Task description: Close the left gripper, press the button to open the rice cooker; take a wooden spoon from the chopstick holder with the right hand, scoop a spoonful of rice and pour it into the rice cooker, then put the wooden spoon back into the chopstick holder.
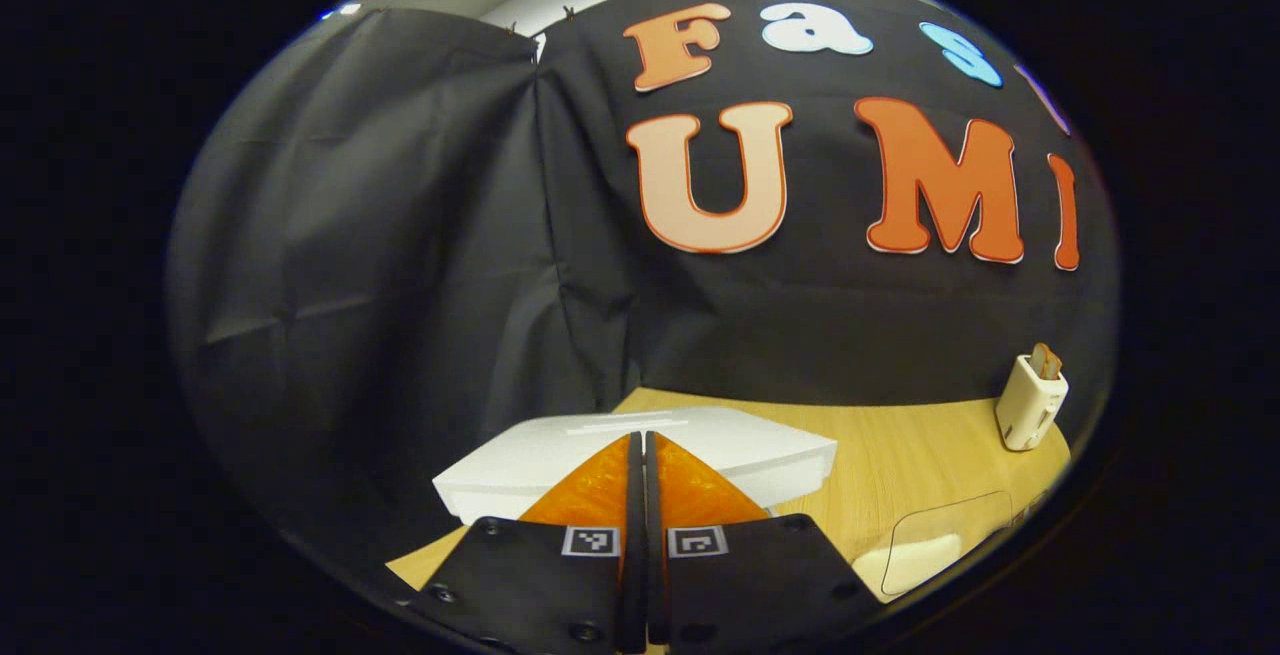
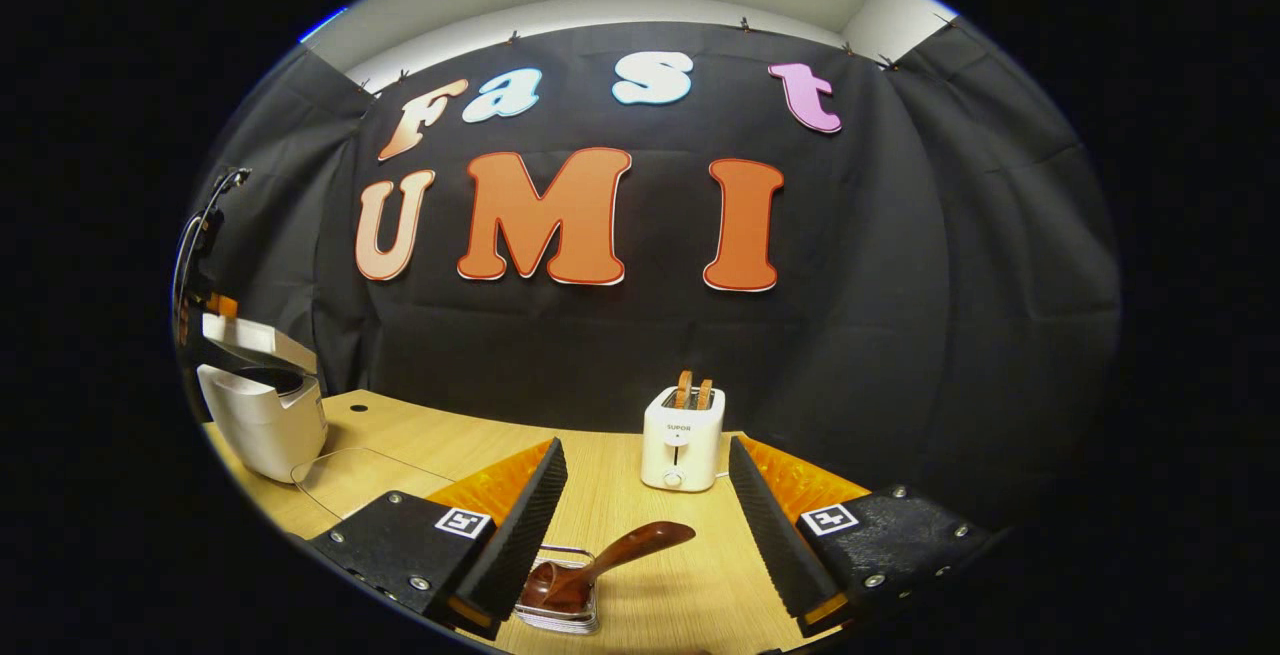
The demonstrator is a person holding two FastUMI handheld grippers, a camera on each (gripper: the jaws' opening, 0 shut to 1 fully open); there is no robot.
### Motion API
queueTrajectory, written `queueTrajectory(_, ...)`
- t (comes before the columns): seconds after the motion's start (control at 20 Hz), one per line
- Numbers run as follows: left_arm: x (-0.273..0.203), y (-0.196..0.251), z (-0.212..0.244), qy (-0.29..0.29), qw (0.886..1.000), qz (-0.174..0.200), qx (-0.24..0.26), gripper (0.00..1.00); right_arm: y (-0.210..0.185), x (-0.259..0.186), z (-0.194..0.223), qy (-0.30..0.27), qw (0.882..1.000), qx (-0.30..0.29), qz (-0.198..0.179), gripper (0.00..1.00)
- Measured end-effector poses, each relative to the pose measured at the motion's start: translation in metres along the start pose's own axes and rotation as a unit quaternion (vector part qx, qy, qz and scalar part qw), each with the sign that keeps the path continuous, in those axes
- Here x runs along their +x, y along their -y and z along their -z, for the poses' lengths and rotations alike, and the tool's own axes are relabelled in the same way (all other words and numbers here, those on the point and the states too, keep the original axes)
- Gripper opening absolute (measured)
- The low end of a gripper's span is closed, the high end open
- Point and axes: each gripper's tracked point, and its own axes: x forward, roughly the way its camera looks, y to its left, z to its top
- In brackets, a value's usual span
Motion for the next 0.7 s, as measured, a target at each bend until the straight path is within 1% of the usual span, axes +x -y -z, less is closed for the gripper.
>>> queueTrajectory(0.15,-0.013,0.011,-0.018,0.04,0.999,0.013,-0.007,0.04,-0.003,0.0,0.005,-0.005,1.0,0.007,-0.003,0.97)
queueTrajectory(0.35,-0.025,0.028,-0.022,0.067,0.997,0.03,-0.003,0.04,-0.005,0.0,0.009,-0.013,1.0,0.017,-0.009,0.97)
queueTrajectory(0.55,-0.031,0.047,-0.012,0.064,0.996,0.058,-0.015,0.04,-0.008,0.001,0.019,-0.026,0.999,0.037,-0.013,0.97)
queueTrajectory(0.7,-0.032,0.059,-0.002,0.056,0.995,0.073,-0.023,0.04,-0.004,0.0,0.03,-0.044,0.996,0.077,-0.011,0.96)
